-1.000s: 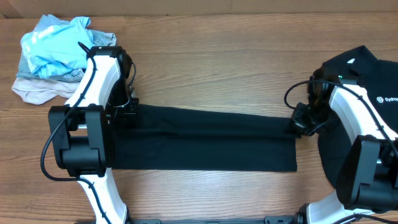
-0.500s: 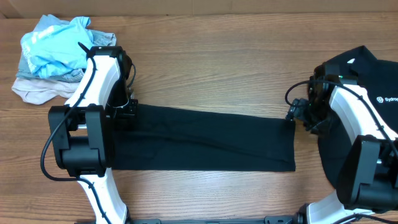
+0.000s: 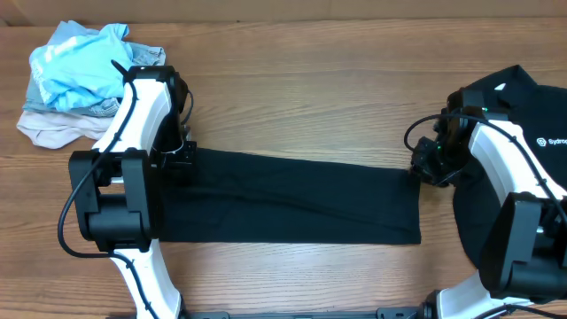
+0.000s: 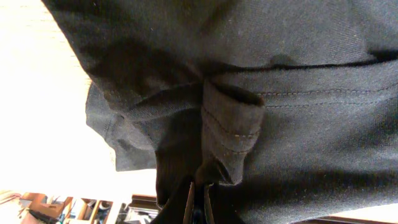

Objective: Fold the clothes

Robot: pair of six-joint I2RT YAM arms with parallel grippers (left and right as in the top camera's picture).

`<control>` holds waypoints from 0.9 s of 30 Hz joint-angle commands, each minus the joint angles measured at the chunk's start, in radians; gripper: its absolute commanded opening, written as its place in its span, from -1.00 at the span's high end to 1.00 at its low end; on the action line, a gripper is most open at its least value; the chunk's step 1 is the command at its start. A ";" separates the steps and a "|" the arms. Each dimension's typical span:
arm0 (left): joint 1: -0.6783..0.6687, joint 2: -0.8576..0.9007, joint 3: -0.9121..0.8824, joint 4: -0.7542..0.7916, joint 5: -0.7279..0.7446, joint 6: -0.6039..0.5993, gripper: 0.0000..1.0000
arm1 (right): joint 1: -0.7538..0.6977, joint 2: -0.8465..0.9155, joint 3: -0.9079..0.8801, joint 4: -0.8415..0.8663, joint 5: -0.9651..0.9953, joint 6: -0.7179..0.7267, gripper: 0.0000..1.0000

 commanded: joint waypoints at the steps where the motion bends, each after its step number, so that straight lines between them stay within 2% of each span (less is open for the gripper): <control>1: 0.010 -0.013 -0.003 -0.005 -0.016 -0.003 0.83 | 0.004 -0.014 -0.004 -0.011 0.092 0.048 -0.04; 4: 0.010 -0.013 -0.003 -0.004 -0.016 -0.003 0.83 | 0.004 -0.004 -0.021 0.013 0.099 0.047 -0.26; 7: 0.010 -0.013 -0.003 -0.001 -0.015 -0.003 0.82 | 0.004 0.012 -0.063 0.069 0.099 0.047 -0.24; 13: 0.010 -0.013 -0.003 -0.002 -0.016 -0.003 0.82 | 0.004 0.023 -0.150 0.185 0.040 0.031 0.11; 14: 0.010 -0.013 -0.003 -0.001 -0.016 -0.002 0.82 | 0.004 0.023 -0.151 0.202 0.037 0.012 0.28; 16: 0.010 -0.013 -0.003 0.000 -0.016 -0.002 0.81 | 0.003 0.020 -0.145 0.211 0.034 -0.002 0.78; 17: 0.010 -0.013 -0.003 0.000 -0.016 0.001 0.81 | 0.003 0.020 -0.137 0.208 0.034 -0.003 0.89; 27: 0.010 -0.013 -0.003 0.003 -0.016 0.001 0.80 | 0.003 0.020 -0.025 0.216 0.034 -0.002 0.92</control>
